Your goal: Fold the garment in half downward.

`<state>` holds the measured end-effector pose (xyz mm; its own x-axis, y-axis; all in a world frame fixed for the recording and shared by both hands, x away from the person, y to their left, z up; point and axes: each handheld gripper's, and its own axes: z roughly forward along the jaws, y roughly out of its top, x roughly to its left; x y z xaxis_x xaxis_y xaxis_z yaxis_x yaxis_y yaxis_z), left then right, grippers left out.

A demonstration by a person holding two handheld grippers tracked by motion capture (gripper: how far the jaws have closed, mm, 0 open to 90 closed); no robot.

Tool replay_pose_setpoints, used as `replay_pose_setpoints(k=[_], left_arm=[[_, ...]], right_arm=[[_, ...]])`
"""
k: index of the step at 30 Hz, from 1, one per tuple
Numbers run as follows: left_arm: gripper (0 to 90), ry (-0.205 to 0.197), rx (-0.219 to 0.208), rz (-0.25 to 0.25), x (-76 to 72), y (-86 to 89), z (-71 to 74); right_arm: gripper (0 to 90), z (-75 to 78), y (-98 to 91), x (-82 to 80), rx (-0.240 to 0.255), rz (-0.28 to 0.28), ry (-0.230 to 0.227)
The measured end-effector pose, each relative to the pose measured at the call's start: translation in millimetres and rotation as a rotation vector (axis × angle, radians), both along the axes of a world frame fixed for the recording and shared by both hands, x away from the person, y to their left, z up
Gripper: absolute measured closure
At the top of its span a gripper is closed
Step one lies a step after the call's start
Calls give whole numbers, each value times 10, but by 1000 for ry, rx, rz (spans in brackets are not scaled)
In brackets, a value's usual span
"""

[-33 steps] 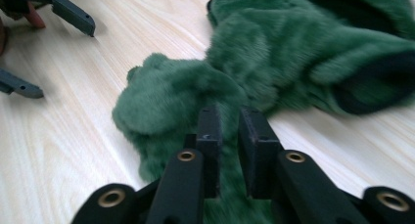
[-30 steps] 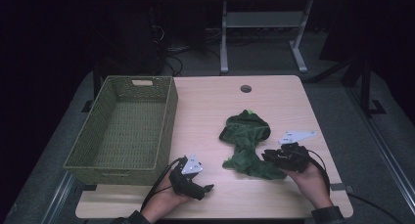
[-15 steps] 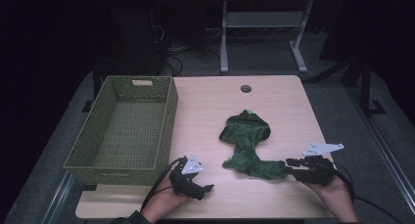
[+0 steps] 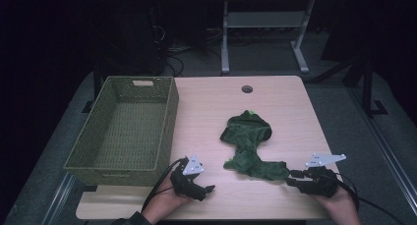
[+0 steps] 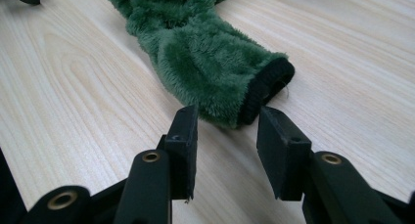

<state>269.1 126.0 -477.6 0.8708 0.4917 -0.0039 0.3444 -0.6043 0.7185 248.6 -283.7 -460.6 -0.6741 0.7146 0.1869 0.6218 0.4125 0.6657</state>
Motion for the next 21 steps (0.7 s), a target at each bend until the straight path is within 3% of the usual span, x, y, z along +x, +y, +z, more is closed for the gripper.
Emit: replay_pose_setpoints(k=[4, 9, 17, 21], left_arm=[[123, 1, 1, 0, 1, -3, 0], [122, 1, 1, 0, 3, -4, 1], [122, 1, 1, 0, 2, -4, 1], [122, 1, 2, -1, 4, -5, 1]], right_arm=[[634, -33, 29, 32, -1, 1, 9], [812, -45, 48, 76, -19, -7, 10], [831, 31, -91, 111, -67, -70, -29], [830, 71, -202, 151, -65, -100, -57]])
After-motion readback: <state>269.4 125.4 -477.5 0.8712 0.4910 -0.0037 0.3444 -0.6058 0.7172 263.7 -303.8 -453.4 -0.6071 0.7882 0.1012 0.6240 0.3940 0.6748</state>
